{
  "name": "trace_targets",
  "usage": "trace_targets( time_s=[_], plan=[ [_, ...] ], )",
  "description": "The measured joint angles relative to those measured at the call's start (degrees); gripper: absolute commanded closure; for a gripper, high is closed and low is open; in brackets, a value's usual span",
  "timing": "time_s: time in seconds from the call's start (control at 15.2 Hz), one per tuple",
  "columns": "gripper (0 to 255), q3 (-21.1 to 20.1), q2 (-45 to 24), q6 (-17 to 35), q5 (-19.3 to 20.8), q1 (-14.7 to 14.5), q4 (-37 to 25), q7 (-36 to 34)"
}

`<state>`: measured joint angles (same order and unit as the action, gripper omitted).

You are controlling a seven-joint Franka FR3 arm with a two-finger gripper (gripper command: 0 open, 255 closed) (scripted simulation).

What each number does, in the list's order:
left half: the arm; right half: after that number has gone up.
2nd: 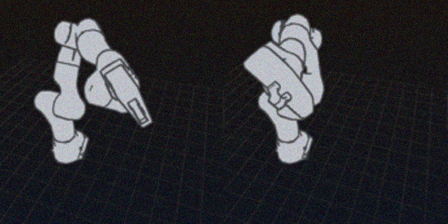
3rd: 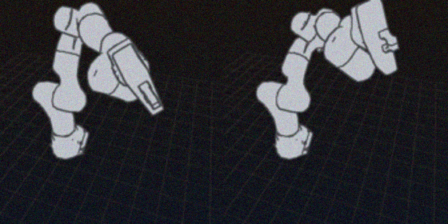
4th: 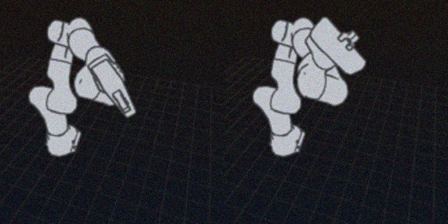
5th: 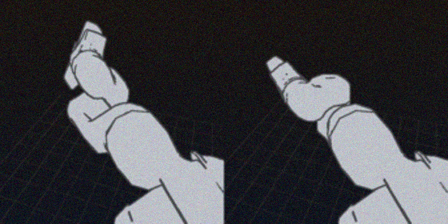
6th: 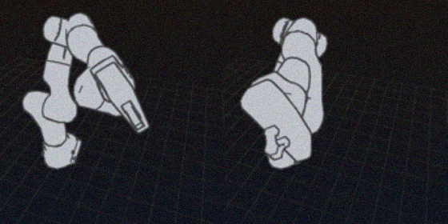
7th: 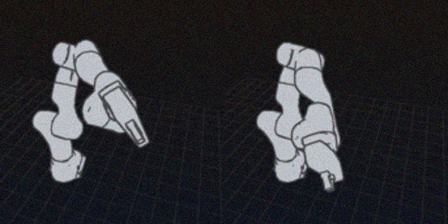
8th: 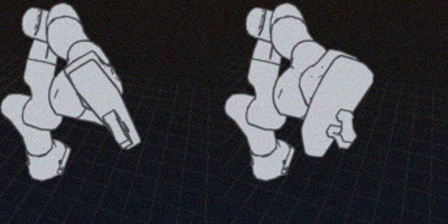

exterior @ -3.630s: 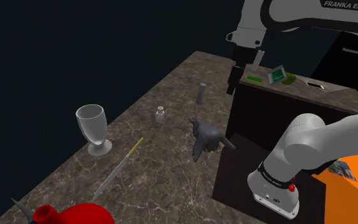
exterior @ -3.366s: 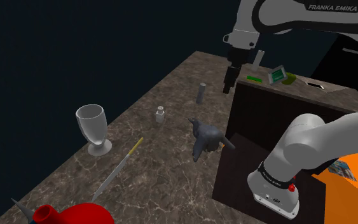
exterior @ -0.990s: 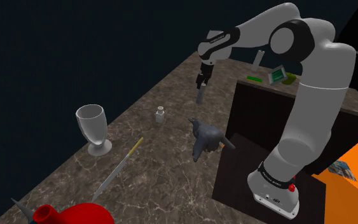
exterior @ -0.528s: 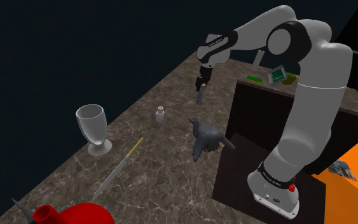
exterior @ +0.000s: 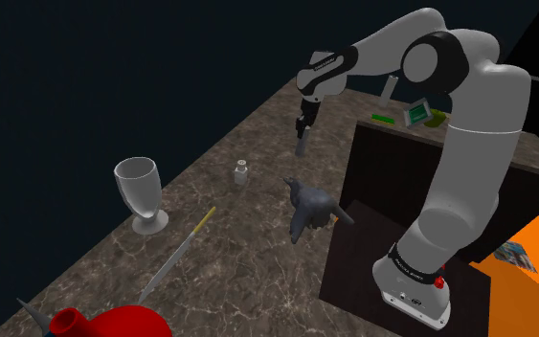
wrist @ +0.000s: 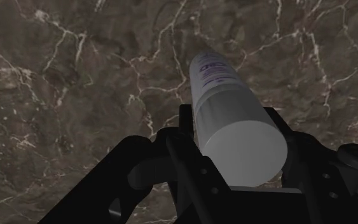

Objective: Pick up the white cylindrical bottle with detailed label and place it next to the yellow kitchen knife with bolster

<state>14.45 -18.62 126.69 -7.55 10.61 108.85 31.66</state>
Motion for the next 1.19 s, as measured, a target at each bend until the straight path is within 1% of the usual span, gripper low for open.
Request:
trace_targets(
  time_s=[0.46,1.19],
  plan=[
    [255,0.1,0.6,-0.7,0.2,-0.1,-0.2,-0.1],
    [255,0.5,4.1,-7.9,1.6,-0.4,-4.0,-1.3]
  ],
)
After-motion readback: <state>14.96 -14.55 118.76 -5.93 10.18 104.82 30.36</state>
